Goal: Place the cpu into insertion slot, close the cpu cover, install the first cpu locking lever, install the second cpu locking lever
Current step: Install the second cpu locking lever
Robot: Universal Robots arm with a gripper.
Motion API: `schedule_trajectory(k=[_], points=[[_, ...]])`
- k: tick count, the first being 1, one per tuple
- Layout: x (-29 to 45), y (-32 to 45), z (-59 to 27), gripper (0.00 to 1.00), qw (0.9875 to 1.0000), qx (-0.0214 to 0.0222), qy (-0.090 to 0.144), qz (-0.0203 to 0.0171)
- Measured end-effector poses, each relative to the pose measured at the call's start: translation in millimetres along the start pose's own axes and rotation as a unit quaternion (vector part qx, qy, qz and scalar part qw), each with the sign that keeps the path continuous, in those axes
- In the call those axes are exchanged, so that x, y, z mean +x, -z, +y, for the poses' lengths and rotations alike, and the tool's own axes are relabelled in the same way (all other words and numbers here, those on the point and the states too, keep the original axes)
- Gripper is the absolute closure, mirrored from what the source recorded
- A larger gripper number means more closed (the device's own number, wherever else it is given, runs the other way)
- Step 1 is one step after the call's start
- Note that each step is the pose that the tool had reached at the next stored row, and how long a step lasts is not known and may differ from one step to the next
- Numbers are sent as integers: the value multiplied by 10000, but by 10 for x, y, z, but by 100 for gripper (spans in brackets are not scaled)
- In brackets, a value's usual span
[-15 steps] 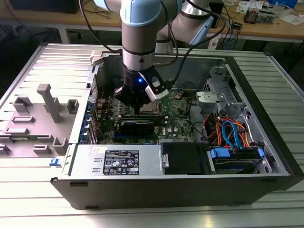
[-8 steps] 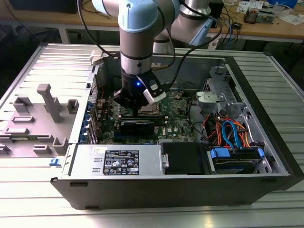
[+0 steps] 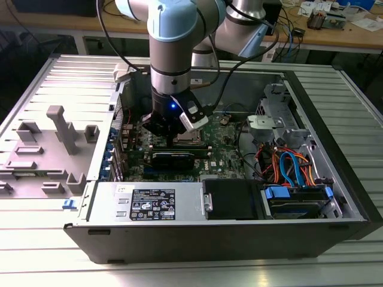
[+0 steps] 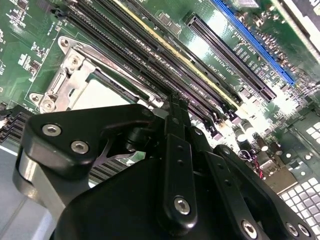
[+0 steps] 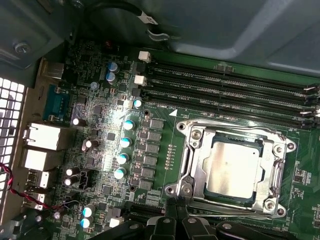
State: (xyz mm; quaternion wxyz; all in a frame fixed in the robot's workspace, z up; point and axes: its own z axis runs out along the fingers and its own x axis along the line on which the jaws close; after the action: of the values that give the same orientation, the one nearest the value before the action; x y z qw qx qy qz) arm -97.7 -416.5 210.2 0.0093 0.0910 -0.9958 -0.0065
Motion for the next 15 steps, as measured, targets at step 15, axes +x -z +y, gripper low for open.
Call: schedule_trajectory(k=[15], points=[[-2, -8, 9, 88, 10000, -5, 0, -1]])
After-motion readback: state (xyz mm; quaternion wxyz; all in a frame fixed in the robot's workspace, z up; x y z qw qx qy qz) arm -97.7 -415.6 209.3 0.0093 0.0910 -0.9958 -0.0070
